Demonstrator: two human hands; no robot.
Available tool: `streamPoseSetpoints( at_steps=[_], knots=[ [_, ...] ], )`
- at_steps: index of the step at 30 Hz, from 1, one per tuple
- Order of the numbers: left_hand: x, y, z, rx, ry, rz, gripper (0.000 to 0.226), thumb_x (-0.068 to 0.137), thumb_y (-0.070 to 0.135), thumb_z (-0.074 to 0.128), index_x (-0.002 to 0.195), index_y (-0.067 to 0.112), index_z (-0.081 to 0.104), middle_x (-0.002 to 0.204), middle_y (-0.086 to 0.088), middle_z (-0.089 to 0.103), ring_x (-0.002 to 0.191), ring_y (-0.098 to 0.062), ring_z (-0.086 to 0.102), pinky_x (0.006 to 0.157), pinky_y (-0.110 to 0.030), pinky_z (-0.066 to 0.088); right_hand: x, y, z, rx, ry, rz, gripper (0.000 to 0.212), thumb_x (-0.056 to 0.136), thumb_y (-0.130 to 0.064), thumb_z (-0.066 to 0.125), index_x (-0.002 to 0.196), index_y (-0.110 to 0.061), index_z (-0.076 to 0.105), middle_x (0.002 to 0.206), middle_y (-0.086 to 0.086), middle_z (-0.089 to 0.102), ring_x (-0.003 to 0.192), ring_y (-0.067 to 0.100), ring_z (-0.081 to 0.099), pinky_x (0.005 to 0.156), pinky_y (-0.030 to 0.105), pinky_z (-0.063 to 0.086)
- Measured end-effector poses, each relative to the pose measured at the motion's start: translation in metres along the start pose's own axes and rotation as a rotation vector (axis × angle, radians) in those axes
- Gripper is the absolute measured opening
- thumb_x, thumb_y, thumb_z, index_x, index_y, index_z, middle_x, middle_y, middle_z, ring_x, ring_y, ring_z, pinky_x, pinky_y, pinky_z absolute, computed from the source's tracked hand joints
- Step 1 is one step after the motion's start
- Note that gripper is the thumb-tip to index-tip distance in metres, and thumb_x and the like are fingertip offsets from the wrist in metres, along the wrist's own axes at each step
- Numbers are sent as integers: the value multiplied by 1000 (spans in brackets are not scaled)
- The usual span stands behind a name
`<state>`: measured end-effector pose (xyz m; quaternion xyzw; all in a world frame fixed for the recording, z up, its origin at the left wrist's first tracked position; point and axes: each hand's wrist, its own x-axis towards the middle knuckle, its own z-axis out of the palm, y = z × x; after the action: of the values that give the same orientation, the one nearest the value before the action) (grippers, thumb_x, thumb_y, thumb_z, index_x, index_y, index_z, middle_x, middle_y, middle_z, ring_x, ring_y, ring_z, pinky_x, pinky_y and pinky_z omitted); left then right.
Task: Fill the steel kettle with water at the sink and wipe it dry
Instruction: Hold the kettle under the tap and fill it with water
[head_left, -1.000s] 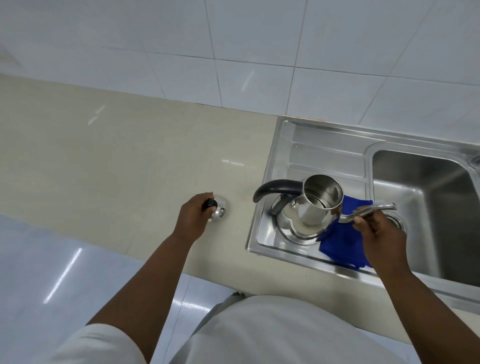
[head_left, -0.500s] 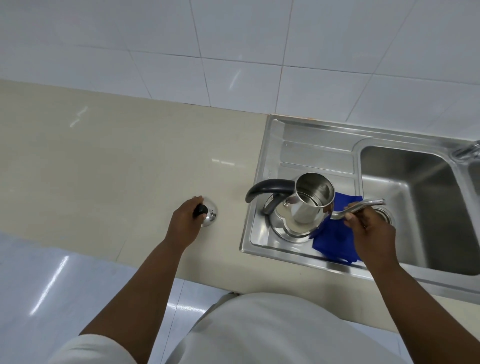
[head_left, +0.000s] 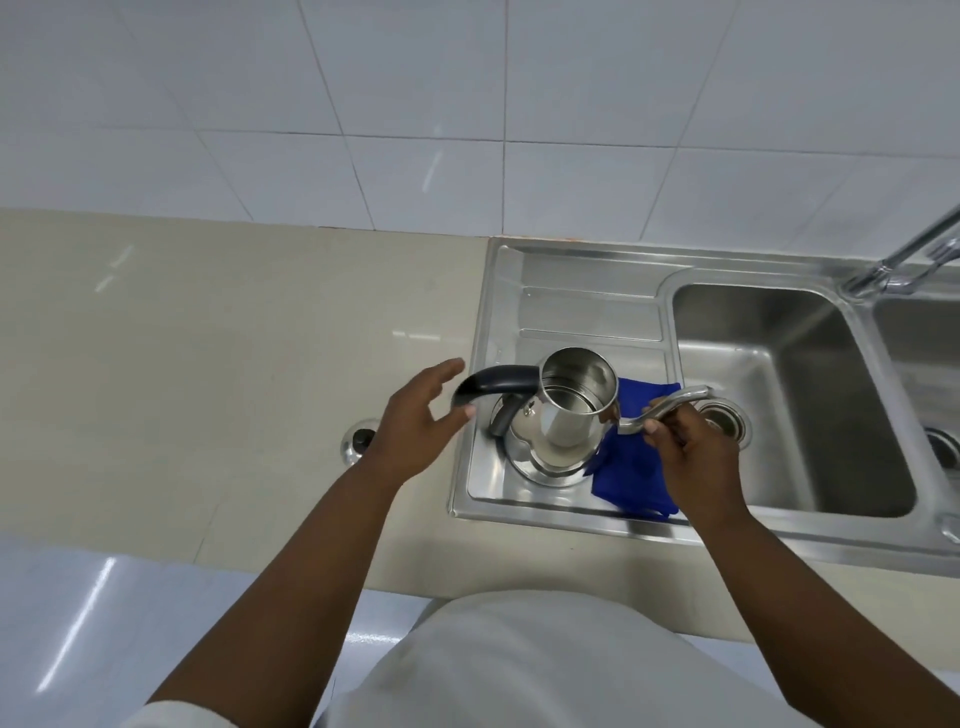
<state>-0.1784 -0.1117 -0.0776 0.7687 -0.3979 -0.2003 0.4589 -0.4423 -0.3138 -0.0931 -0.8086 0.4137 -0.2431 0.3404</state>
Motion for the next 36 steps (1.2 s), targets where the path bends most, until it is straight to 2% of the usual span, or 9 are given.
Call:
streamPoseSetpoints(
  at_steps=[4, 7, 12, 15, 18, 20, 24, 32, 36],
  knots=[
    [10, 10, 6, 24, -67, -10, 47, 85, 13, 74, 125, 31, 59, 116, 21, 64, 111, 0, 61, 102, -20, 45, 0, 2, 1, 13, -24, 36, 10, 94, -16, 65, 104, -17, 68, 92, 1, 73, 86, 18, 67, 82, 31, 53],
    [14, 12, 5, -25, -88, -67, 45, 84, 9, 74, 111, 42, 61, 108, 17, 69, 106, -6, 64, 99, -25, 48, 1, 0, -2, 39, -53, 85, 12, 94, -17, 65, 106, -20, 68, 94, -3, 72, 90, 15, 67, 84, 26, 51],
    [16, 14, 3, -105, -114, -129, 43, 84, 5, 73, 101, 43, 64, 100, 10, 70, 98, -10, 66, 95, -29, 51, 5, -1, -5, 131, -120, 185, 18, 93, -16, 67, 109, -23, 68, 104, -6, 74, 102, 14, 69, 99, 39, 53],
    [17, 19, 2, -134, -123, -136, 50, 84, 2, 72, 96, 50, 65, 98, 9, 70, 98, -15, 66, 95, -29, 51, 7, -1, -6, 178, -116, 192, 19, 91, -15, 69, 107, -25, 69, 101, -7, 75, 102, 14, 70, 100, 45, 53],
    [18, 28, 1, -169, -98, -159, 44, 85, 2, 71, 100, 43, 66, 104, 5, 70, 105, -18, 66, 97, -28, 50, 10, -2, -10, 214, -121, 171, 18, 91, -13, 69, 106, -24, 68, 99, -7, 75, 100, 14, 71, 99, 46, 53],
    [16, 35, 0, -182, -74, -170, 41, 85, 3, 71, 102, 40, 66, 107, 6, 70, 106, -14, 66, 99, -28, 49, 12, -3, -14, 245, -129, 164, 17, 91, -13, 69, 104, -23, 69, 98, -7, 75, 99, 13, 71, 99, 44, 54],
    [20, 54, 7, -196, -42, -153, 37, 85, 5, 72, 110, 32, 69, 108, 5, 71, 107, -12, 65, 100, -36, 50, 21, -2, -40, 252, -111, 114, 17, 91, -13, 69, 102, -27, 68, 95, -8, 76, 95, 12, 71, 95, 38, 55],
    [41, 112, 73, -160, -30, -81, 36, 85, 5, 72, 112, 28, 68, 102, 5, 70, 99, -13, 65, 95, -37, 53, 49, 42, -113, 330, -63, 78, 16, 91, -12, 69, 98, -25, 70, 92, -8, 76, 90, 10, 72, 88, 37, 57],
    [55, 138, 121, -113, -69, -60, 34, 86, 8, 72, 116, 22, 66, 102, 3, 71, 97, -10, 65, 88, -30, 53, 61, 75, -152, 373, -37, 103, 16, 91, -7, 67, 96, -22, 69, 90, -5, 76, 88, 13, 72, 85, 32, 57]
  ],
)
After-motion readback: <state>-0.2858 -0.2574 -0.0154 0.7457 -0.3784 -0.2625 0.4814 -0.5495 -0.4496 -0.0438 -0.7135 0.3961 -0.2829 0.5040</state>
